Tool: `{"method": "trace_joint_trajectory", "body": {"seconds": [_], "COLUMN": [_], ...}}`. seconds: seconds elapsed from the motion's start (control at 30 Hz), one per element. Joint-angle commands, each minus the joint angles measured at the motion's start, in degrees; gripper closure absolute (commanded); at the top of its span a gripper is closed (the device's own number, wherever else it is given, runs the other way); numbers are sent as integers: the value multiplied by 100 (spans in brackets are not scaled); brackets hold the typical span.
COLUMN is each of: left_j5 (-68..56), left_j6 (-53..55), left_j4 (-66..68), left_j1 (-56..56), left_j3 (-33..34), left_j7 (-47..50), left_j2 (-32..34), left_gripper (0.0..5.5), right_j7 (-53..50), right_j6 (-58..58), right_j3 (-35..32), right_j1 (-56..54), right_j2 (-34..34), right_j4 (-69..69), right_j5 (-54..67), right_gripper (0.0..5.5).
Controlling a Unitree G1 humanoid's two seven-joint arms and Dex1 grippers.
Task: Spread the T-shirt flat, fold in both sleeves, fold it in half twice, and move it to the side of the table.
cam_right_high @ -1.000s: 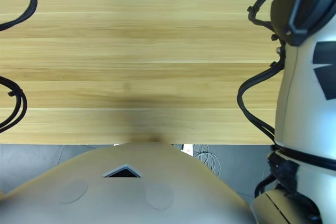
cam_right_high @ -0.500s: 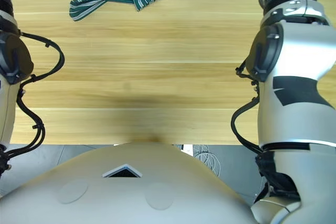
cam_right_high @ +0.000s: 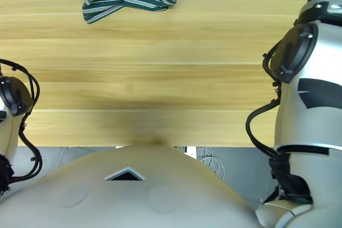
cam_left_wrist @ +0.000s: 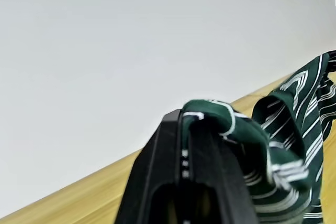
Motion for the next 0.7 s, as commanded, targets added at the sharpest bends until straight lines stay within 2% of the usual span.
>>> {"method": "trace_joint_trajectory", "body": {"seconds": [0.03,0.13,0.23,0.33,0.43,0.53,0.7], "left_j5": [-480,-944,-1417,-1831,-2021,-1144,1544], "left_j6": [517,870,960,475,-29,-973,-3182], "left_j4": [-1138,-2200,-3234,-3965,-4064,-3695,-2261], "left_j1": [1040,2364,3892,5342,6117,6735,6925], "left_j3": [390,533,396,437,691,472,-734], "left_j7": [101,-60,-510,-1525,-2524,-3321,-3043], "left_j2": [195,230,286,407,692,1110,1514], "left_gripper": [549,549,549,549,549,549,549], "right_j7": [257,671,1417,1960,2270,2398,2637], "right_j6": [500,496,-99,-391,-488,-725,-1253], "right_j3": [174,368,372,164,32,91,240], "right_j1": [1315,2824,4250,4840,4995,5248,6080], "right_j2": [-236,-473,-913,-1342,-1590,-1685,-1784], "right_j4": [-1686,-3244,-4237,-4044,-3715,-3670,-4193], "right_j5": [296,544,824,1046,1287,1294,1327], "right_gripper": [550,550,550,550,550,550,550]}}
